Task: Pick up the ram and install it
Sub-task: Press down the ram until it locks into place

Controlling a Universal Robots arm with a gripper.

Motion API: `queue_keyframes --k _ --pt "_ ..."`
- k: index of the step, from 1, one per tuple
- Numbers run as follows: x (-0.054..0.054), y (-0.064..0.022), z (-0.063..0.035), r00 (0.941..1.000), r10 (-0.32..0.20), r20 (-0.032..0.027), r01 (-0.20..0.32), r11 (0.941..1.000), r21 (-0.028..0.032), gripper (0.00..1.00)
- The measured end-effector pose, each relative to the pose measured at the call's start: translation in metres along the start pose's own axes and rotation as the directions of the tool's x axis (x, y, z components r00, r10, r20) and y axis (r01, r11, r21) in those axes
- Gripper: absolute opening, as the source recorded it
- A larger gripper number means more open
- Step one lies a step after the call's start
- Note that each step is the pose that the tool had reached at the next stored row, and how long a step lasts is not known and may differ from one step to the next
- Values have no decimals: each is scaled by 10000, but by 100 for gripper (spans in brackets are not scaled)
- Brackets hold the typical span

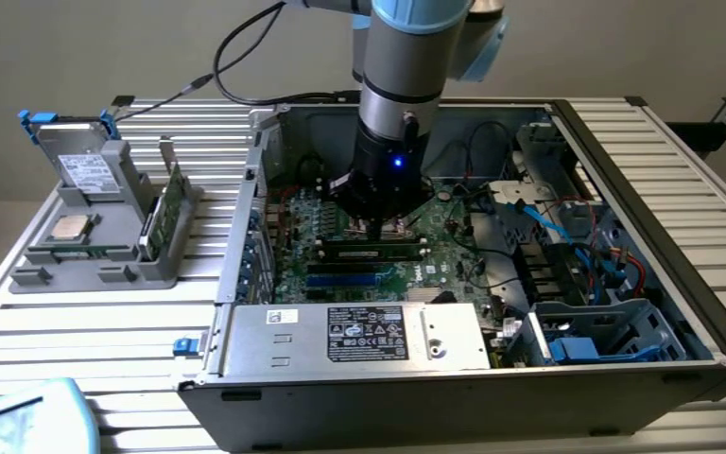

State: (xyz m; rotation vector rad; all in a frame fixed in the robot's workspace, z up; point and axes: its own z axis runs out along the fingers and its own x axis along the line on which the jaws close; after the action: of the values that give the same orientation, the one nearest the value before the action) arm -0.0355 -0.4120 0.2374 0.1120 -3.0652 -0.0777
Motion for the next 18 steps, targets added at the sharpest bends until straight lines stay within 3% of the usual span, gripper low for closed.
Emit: queue_keyframes --k 18 --pt "11 -115 -42 9985 543 22 -543 9985 86 10"
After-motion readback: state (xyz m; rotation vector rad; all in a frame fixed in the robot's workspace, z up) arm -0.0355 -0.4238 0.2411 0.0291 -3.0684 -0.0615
